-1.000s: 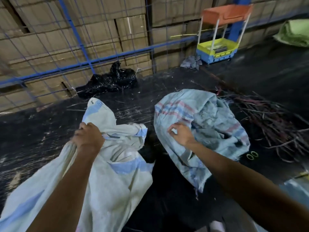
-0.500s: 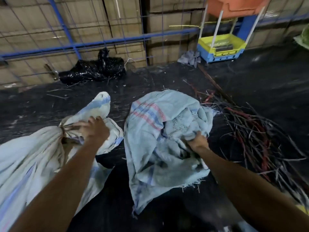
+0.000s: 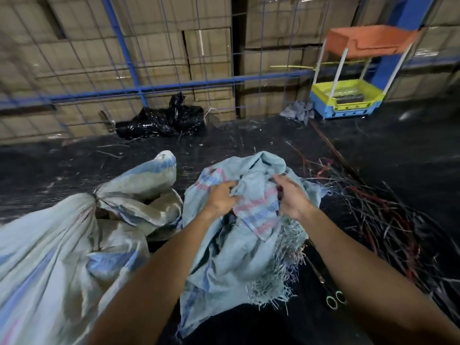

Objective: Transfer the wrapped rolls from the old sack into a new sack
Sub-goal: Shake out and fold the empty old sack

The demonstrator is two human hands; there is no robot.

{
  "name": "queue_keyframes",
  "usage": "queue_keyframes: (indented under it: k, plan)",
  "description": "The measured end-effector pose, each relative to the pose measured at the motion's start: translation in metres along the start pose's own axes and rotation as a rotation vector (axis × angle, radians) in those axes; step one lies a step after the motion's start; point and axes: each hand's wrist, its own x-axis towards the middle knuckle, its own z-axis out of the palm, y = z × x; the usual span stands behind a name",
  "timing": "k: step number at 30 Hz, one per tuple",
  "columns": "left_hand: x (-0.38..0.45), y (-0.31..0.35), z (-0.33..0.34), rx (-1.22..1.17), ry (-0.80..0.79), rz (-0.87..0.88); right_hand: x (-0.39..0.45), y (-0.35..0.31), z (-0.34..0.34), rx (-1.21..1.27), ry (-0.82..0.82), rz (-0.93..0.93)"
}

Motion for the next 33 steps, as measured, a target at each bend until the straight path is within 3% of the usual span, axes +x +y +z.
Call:
queue_keyframes:
  k: [4, 7, 10, 12, 13, 16, 18, 20, 22, 24, 26, 29, 31, 33]
  plan:
    - [0.023, 0.018, -0.054, 0.024, 0.291, 0.024, -0.009, -0.028, -0.003, -0.160, 0.003, 0.185]
    - [0.029, 0.043, -0.078, 0.218, 0.472, 0.102, -0.007, -0.056, 0.019, -0.145, 0.016, 0.151]
    - [0.009, 0.078, -0.070, 0.378, 0.716, 0.418, -0.008, -0.096, 0.054, -0.056, 0.035, -0.001]
    - [-0.011, 0.102, -0.053, 0.437, 0.696, 0.602, -0.022, -0.126, 0.077, 0.083, -0.024, -0.096]
    - [-0.017, 0.110, -0.045, 0.532, 0.687, 0.615, -0.032, -0.140, 0.088, 0.112, -0.071, -0.142]
    - [-0.010, 0.118, -0.044, 0.697, 0.664, 0.451, -0.058, -0.170, 0.110, -0.053, -0.212, -0.260]
    - [-0.001, 0.121, -0.063, 0.524, 0.582, 0.376, -0.064, -0.178, 0.114, -0.192, -0.207, -0.357]
    - [0.004, 0.128, -0.090, 0.174, 0.449, 0.249, -0.064, -0.178, 0.111, -0.206, -0.203, -0.419]
    - [0.002, 0.133, -0.115, -0.179, 0.280, 0.076, -0.058, -0.169, 0.103, -0.192, -0.224, -0.415]
    - [-0.007, 0.137, -0.134, -0.454, 0.199, 0.009, -0.051, -0.158, 0.093, -0.149, -0.239, -0.373]
    - [-0.021, 0.140, -0.141, -0.505, 0.138, 0.043, -0.044, -0.150, 0.087, 0.022, -0.268, -0.313]
    - [-0.035, 0.132, -0.140, -0.261, 0.036, 0.086, -0.041, -0.155, 0.094, 0.296, -0.248, -0.288]
    - [-0.028, 0.119, -0.141, -0.187, 0.112, 0.072, -0.041, -0.161, 0.108, 0.292, -0.182, -0.322]
    - [-0.020, 0.109, -0.139, -0.058, 0.436, 0.105, -0.042, -0.162, 0.124, 0.272, -0.122, -0.331]
